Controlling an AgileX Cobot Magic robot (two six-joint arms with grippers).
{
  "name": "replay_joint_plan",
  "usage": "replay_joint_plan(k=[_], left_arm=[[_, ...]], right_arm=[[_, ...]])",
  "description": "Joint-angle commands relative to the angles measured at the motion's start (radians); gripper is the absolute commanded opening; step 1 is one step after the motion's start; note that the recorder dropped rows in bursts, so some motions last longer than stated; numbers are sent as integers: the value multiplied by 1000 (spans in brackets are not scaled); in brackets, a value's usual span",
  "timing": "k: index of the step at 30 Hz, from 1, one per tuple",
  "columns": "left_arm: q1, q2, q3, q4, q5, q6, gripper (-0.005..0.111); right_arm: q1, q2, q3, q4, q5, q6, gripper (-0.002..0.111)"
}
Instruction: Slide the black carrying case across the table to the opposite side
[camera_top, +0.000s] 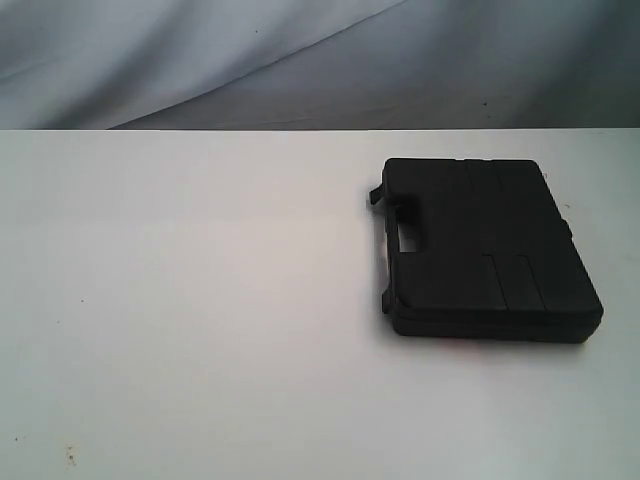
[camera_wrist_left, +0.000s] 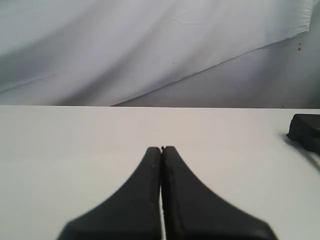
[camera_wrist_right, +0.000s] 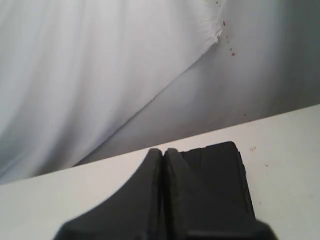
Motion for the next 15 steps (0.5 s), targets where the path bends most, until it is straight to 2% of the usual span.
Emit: replay_joint_plan(k=[1,15], left_arm=[[1,-4,5,-7,-3,1,0],[1,-4,5,-7,-3,1,0]], right_arm=[[10,152,-93,-71,65,12,0],[169,517,-359,-230,125,84,0]])
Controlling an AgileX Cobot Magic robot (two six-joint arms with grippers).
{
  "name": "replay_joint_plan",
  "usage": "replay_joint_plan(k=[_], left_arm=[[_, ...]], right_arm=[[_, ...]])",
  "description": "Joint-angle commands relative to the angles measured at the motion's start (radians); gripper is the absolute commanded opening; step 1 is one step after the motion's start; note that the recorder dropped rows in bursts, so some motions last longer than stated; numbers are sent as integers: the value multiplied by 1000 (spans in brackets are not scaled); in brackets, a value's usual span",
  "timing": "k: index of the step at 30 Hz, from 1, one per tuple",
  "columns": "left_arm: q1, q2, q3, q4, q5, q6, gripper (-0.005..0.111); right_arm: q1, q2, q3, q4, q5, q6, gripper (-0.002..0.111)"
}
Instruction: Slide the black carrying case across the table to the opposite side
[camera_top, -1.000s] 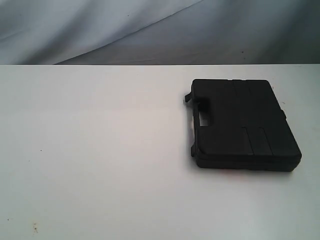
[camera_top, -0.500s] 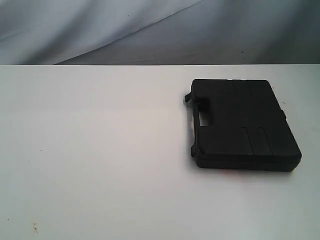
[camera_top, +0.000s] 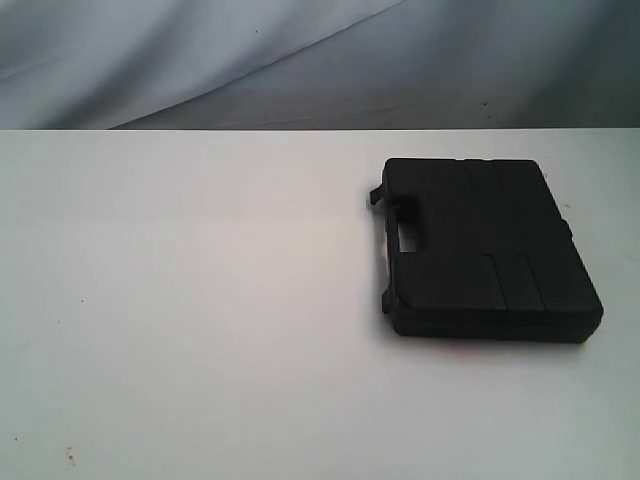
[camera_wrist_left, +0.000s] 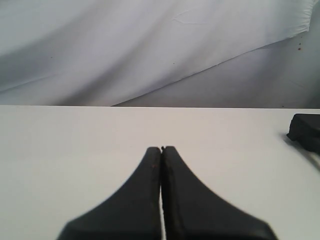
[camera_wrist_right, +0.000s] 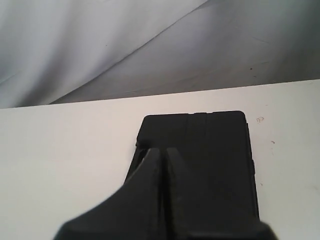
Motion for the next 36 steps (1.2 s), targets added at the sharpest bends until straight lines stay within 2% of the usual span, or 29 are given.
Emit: replay_joint_plan(k=[1,5,13,36], left_arm=[[1,-4,5,-7,-3,1,0],[1,-4,5,-7,-3,1,0],[1,-4,5,-7,-3,1,0],[1,-4,5,-7,-3,1,0]], right_arm=[[56,89,-72,-86,5,61,0],[111,175,-128,-151,22,126,0],[188,354,-242,-161,69,129,0],[188,948,-700,-166,348,128,0]])
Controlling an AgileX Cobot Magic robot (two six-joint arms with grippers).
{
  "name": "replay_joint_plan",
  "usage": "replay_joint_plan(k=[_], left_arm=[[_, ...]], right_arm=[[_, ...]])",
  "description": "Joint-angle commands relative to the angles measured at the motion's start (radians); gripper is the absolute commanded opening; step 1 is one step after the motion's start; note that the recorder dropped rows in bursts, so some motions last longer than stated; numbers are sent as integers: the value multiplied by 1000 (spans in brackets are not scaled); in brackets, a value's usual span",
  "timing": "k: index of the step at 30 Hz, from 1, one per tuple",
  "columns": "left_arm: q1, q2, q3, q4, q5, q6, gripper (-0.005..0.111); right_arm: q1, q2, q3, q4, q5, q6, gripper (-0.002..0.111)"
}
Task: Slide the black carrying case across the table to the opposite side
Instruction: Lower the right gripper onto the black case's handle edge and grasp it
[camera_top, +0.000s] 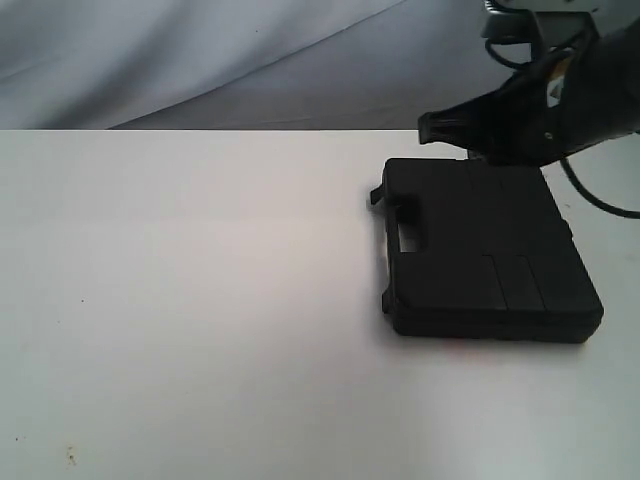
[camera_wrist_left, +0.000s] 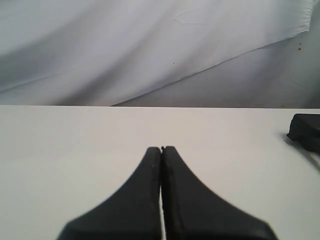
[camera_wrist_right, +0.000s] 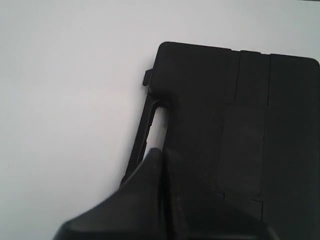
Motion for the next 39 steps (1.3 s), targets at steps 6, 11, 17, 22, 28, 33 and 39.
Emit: replay_joint_plan(k=[6,11,17,22,28,33,39], left_arm=[[1,-4,5,-7,-3,1,0],[1,-4,5,-7,-3,1,0],[1,-4,5,-7,-3,1,0],[1,-4,5,-7,-3,1,0],[1,-4,5,-7,-3,1,0],[1,-4,5,-7,-3,1,0],[1,-4,5,-7,-3,1,0]], right_arm=[[3,271,-257,41,161,-61,0],[3,398,-379,137,236,-99,0],[3,532,-501,215,317,-84,0],[1,620,-563,221,328,-39,0],[1,646,-563,217,329,-27,1],[1,652,-563,209,323,-27,27],[1,659,-563,199,284,-14,42]])
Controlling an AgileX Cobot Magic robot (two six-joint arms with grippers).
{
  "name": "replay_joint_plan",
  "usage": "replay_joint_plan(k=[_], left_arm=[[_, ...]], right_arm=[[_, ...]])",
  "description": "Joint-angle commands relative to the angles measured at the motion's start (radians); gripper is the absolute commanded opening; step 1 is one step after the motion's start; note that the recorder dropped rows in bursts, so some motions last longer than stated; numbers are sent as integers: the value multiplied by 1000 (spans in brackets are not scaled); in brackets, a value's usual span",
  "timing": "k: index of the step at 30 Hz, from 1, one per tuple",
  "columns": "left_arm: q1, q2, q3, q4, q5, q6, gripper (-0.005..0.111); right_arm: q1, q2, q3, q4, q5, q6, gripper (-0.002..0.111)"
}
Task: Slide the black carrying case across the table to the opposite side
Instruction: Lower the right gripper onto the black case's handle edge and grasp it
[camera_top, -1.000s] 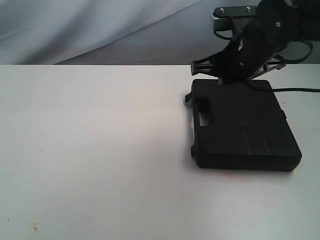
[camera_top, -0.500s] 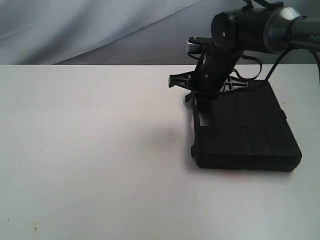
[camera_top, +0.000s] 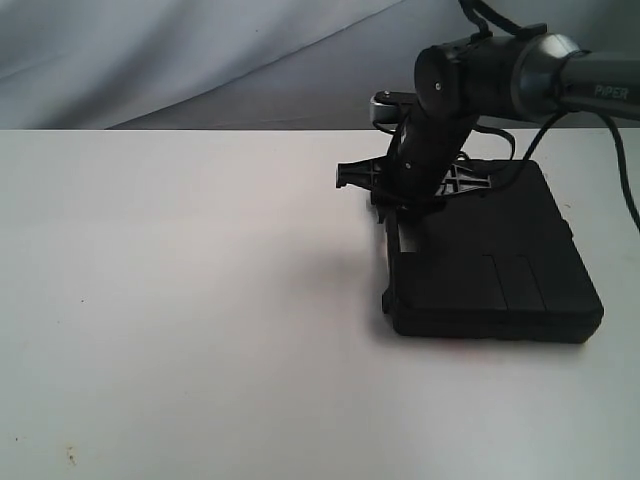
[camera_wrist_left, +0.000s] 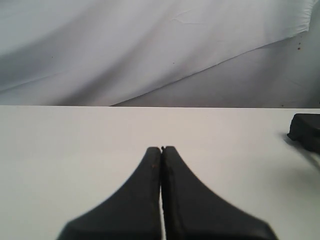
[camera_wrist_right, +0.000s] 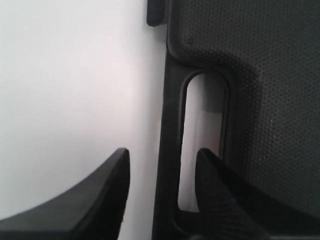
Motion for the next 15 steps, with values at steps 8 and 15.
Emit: replay_joint_plan(k=[8,15], left_arm=[[1,-4,5,-7,-3,1,0],[1,-4,5,-7,-3,1,0]], right_arm=[[1,47,-5,-58,-32,47,40],[1,84,-5,-60,-62,52,40]])
